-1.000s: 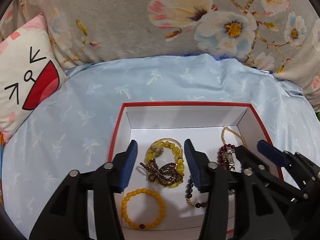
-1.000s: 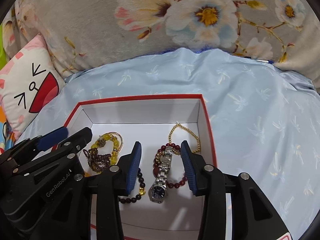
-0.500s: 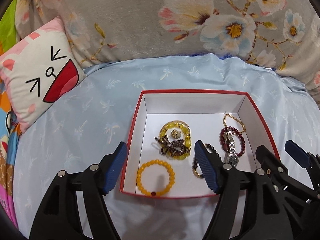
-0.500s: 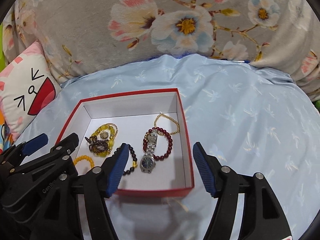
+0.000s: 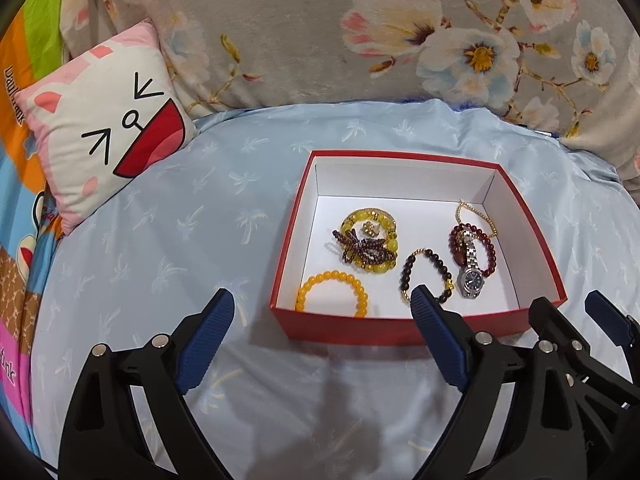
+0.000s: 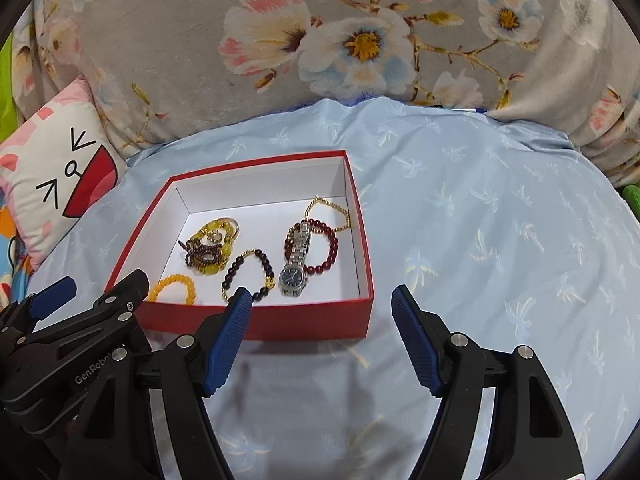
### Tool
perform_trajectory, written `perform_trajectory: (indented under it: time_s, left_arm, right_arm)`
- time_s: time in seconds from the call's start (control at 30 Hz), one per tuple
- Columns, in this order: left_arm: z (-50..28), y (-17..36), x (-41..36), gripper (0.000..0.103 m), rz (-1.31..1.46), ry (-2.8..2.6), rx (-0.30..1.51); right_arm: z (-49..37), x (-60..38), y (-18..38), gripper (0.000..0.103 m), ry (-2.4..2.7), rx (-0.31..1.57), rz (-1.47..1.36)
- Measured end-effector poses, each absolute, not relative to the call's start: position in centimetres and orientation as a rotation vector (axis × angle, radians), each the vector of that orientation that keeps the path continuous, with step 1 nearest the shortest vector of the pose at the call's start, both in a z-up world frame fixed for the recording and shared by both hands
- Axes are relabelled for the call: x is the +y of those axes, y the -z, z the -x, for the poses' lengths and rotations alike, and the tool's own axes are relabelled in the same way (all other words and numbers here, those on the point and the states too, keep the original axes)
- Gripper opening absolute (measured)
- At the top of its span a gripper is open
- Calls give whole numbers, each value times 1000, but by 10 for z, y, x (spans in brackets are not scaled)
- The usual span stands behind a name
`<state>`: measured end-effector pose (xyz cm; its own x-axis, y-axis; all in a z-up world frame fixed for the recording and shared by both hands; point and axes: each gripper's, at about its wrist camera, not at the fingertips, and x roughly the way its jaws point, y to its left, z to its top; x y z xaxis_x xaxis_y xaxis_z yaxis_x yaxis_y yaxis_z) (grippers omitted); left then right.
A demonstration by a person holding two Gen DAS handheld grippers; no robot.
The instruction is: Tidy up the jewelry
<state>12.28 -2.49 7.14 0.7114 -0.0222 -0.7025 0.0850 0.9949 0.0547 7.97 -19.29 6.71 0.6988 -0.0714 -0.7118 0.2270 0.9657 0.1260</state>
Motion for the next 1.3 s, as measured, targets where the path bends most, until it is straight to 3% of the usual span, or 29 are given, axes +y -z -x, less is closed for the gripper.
perform_trajectory:
  time_s: [0.6, 0.67, 0.8, 1.3]
  left_arm:
    - [-100, -65, -16, 86, -51, 49, 803]
    - [-99, -66, -17, 86, -53, 45, 799]
    - [-98, -67, -12, 86, -38, 42, 802]
    - [-89, -70, -11, 88, -42, 28, 789]
  right_arm:
    - [-59, -184, -67, 70, 166, 779, -183]
    - [-58, -185, -67, 71, 161, 777, -189]
    - [-54, -187, -68, 85, 172, 772, -185]
    - [-49, -188, -69, 85, 173, 766, -177]
